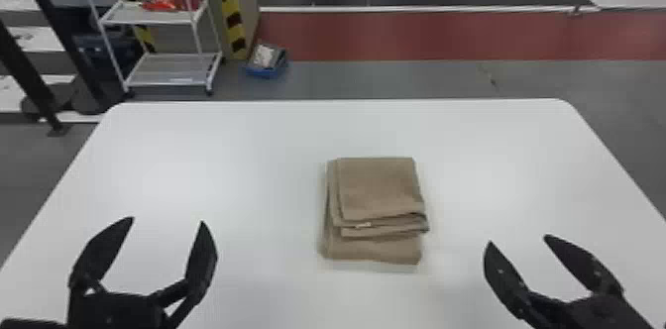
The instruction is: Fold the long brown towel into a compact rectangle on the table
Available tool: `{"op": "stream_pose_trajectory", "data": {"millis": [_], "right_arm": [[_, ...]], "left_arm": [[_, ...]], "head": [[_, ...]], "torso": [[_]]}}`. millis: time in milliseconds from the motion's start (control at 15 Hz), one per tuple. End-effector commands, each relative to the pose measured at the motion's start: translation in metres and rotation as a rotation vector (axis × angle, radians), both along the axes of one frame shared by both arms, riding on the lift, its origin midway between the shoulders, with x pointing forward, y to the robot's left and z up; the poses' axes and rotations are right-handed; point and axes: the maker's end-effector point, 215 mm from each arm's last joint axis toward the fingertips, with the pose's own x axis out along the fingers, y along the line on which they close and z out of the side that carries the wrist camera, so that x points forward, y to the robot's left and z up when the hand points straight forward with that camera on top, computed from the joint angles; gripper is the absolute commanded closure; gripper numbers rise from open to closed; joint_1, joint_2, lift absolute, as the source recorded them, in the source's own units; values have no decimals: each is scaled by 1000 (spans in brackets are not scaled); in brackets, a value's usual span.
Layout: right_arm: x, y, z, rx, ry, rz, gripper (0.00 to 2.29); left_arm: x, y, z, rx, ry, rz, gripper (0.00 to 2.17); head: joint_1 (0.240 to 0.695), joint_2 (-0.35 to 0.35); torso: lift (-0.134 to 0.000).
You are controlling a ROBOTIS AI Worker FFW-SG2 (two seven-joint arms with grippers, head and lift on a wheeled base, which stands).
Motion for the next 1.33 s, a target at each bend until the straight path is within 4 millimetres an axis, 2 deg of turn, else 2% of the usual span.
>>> {"op": "stream_pose_trajectory", "data": {"millis": [0, 267, 467, 1267], "right_arm": [[-7, 11, 12, -13, -44, 8, 83], [-14, 9, 19, -15, -70, 1, 87], [-15, 4, 28, -21, -94, -9, 87], [-13, 0, 38, -16, -109, -13, 97]], "left_arm": [[-6, 7, 10, 2, -30, 9, 76], [-5, 7, 12, 1, -37, 9, 76], [-3, 6, 18, -1, -48, 7, 76], [-3, 2, 28, -1, -66, -6, 76]], "head": [[695, 30], [695, 68], [695, 64], [695, 47]], "torso": [[-123], [-123], [-123], [-123]]}}
